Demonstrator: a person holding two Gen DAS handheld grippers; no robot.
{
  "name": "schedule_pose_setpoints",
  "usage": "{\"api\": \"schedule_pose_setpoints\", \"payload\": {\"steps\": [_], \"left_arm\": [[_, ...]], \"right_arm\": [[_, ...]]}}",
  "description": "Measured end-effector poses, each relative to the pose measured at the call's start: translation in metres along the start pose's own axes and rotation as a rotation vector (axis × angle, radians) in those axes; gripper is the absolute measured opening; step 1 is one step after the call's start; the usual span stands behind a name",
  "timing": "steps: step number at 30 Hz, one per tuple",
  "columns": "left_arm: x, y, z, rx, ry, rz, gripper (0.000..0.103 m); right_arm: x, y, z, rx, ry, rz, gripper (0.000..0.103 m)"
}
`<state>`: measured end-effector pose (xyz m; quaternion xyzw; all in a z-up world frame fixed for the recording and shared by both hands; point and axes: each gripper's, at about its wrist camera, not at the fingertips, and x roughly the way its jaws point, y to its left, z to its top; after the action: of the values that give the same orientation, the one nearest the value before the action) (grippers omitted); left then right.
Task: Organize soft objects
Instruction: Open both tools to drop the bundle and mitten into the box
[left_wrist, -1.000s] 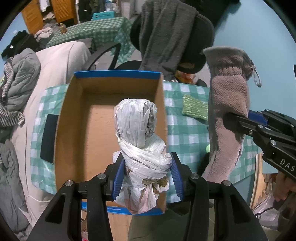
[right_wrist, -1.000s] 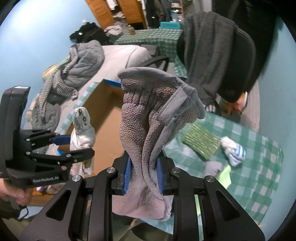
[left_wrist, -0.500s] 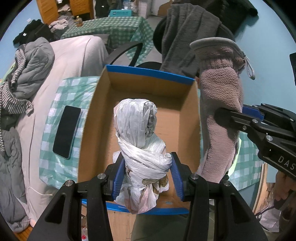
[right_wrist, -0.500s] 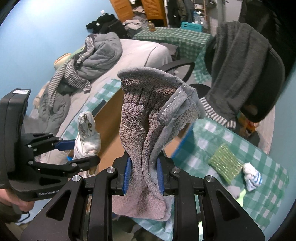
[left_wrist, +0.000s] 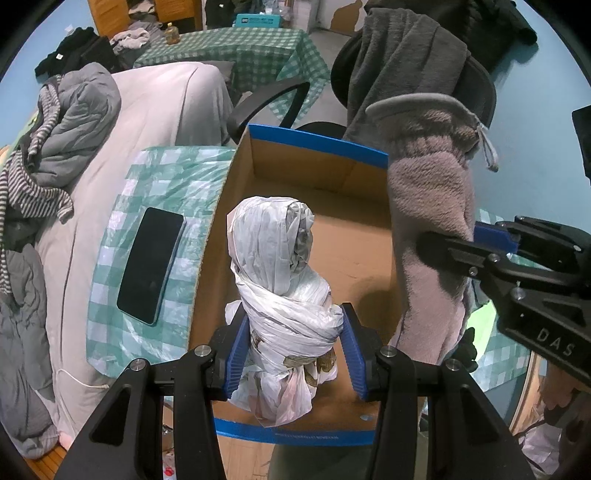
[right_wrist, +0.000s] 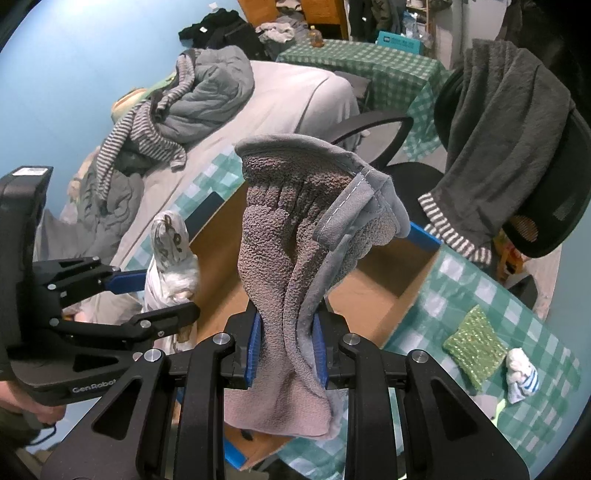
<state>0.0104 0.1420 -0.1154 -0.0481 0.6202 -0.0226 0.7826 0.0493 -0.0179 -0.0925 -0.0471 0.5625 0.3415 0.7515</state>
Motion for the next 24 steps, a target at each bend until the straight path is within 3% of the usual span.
{"api": "schedule_pose_setpoints", "payload": {"steps": [7,16,24], "left_arm": [[0.012,0.007,0.002,-0.011,0.033,0.007,0.047],[0.013,0.010,0.000,-0.020,0.044,0.029,0.055],[0.003,0.005,0.002,-0.012,0.020,0.041,0.057]], "right_arm": [[0.021,0.004,0.004,0.009,0.045,0.013,0.025],[0.023,0.005,0.007,0.030,0.057,-0.012,0.056],[0.016,0.002,0.007,0.045,0.035,-0.029,0.064]]}}
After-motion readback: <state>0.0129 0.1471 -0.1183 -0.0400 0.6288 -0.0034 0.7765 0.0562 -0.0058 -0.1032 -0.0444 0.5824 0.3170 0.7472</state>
